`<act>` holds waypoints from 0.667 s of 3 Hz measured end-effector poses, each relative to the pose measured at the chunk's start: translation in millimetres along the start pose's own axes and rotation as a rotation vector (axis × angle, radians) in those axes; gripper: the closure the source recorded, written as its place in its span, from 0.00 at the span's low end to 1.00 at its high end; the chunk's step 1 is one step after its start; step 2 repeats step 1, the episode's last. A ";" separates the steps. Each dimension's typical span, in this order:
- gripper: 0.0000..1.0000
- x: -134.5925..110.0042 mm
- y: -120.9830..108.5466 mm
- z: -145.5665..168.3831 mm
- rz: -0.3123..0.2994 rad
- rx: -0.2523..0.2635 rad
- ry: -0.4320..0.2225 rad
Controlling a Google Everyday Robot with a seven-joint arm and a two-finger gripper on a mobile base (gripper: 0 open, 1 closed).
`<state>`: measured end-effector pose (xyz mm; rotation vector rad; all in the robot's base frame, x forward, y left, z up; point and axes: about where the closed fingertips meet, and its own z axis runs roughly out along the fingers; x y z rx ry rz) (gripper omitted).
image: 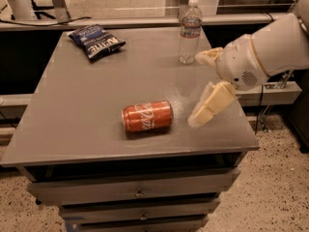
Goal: Knock coke can over
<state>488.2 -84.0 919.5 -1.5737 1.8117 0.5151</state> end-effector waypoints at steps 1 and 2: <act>0.00 -11.0 4.7 -13.6 0.024 0.009 -0.080; 0.00 -11.0 4.7 -13.6 0.024 0.009 -0.080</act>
Offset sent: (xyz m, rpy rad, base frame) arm 0.0000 0.0000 0.0000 0.0000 0.0000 0.0000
